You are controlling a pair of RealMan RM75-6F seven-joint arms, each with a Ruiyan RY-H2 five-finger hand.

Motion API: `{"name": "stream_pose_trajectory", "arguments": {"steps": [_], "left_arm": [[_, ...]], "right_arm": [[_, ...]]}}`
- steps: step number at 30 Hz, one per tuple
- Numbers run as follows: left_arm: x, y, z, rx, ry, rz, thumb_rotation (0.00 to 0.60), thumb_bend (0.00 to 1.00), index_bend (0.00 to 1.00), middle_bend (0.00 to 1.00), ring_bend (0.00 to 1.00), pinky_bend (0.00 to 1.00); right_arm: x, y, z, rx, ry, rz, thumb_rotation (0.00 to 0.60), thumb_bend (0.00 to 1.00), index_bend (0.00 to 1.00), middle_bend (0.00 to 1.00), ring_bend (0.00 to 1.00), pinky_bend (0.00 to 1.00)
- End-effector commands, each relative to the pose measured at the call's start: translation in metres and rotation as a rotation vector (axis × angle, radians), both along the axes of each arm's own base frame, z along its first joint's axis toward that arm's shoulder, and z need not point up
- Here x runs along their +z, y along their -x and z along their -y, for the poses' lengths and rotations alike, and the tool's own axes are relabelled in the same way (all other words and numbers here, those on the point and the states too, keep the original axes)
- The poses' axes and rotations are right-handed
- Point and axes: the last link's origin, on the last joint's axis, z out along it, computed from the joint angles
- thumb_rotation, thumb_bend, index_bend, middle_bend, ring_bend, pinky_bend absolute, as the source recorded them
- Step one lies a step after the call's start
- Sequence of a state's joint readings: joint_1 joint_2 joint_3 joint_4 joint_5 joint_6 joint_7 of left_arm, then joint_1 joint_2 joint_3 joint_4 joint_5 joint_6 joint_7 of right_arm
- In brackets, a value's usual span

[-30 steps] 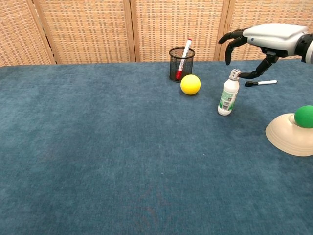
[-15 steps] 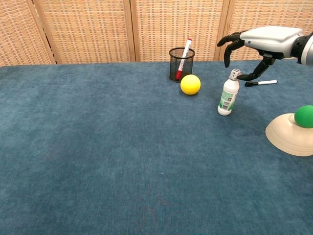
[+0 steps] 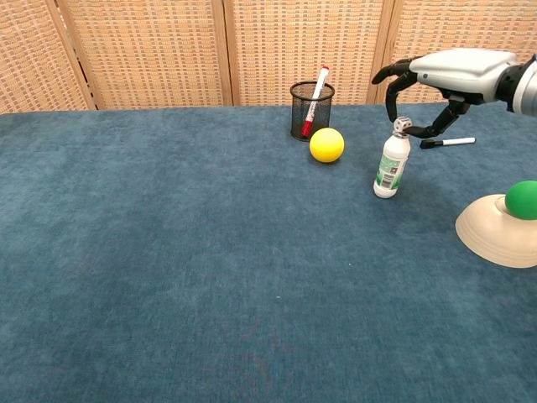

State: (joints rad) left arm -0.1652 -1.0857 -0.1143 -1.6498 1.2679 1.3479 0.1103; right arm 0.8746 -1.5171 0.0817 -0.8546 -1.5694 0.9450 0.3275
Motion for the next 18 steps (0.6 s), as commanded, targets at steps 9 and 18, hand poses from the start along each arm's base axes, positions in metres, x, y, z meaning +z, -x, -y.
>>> {"name": "stream_pose_trajectory", "arguments": {"steps": [9, 18], "left_arm": [[-0.0002, 0.0000, -0.0005, 0.001, 0.000, 0.000, 0.600, 0.00, 0.00, 0.00, 0.00, 0.00], [0.0002, -0.0002, 0.0000, -0.001, 0.000, 0.001, 0.600, 0.00, 0.00, 0.00, 0.00, 0.00]], "right_arm": [[0.0002, -0.0001, 0.0005, 0.000, -0.002, -0.004, 0.600, 0.47, 0.48, 0.11, 0.00, 0.06], [0.0068, -0.0032, -0.0025, 0.016, 0.010, 0.025, 0.600, 0.47, 0.50, 0.12, 0.00, 0.06]]}}
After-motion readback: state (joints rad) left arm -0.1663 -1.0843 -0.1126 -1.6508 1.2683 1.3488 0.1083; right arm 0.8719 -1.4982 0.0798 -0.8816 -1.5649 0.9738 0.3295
